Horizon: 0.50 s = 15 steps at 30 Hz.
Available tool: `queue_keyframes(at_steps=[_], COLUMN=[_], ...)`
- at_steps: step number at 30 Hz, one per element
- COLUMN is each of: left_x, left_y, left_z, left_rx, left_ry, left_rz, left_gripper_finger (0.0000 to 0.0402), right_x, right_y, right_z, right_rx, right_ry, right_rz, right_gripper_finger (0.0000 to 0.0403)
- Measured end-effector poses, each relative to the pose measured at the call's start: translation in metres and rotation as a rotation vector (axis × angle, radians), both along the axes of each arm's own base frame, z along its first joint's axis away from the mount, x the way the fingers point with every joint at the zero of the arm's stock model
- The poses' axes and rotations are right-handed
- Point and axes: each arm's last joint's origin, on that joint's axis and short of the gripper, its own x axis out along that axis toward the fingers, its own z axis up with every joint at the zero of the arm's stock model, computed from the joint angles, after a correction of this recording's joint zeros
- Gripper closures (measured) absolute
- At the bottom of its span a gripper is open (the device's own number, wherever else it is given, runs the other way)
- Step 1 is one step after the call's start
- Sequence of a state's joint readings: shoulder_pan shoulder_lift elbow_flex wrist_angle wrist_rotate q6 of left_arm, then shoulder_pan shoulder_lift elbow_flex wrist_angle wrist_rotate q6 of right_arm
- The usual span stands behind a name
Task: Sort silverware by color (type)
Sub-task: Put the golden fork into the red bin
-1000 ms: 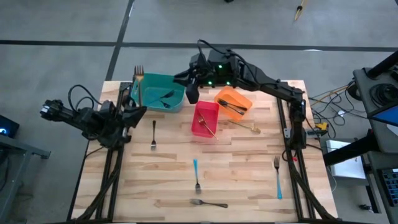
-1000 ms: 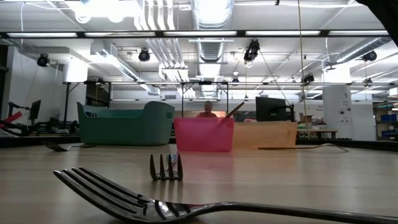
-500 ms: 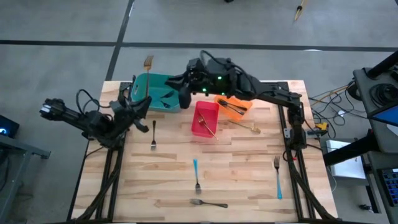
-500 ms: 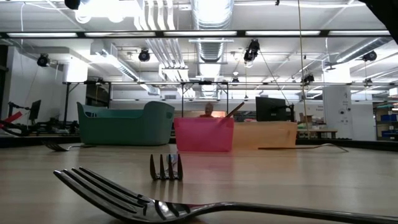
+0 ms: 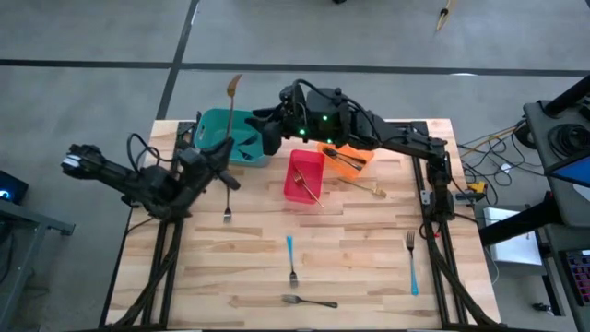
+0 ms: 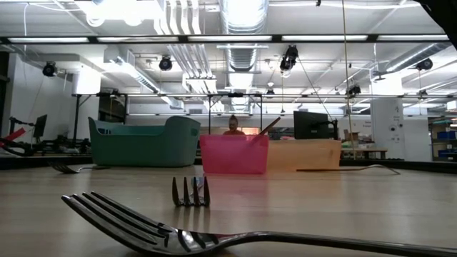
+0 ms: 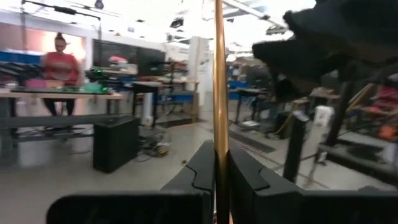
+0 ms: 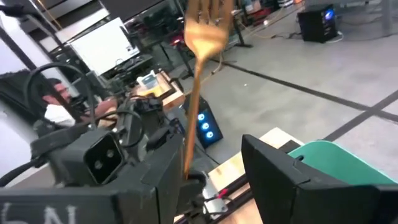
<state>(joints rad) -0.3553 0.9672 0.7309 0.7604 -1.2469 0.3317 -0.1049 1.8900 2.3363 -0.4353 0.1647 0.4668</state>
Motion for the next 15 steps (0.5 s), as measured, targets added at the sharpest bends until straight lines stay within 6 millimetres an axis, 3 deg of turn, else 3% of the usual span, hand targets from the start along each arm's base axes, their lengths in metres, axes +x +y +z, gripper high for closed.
queue_keyframes(at_steps=[15], left_x=[0.030], left_y=[-0.010], left_z=[0.006], left_rx=[-0.013], left_ry=[0.043], left_rz=[0.048], left_gripper_finger=[0.0400], right_x=[0.012], right_y=[0.002], right_z=[-0.005], right_rx=[-0.018], right_ry=[-0.046], right_rz=[0.006], right_gripper_finger=[0.0257])
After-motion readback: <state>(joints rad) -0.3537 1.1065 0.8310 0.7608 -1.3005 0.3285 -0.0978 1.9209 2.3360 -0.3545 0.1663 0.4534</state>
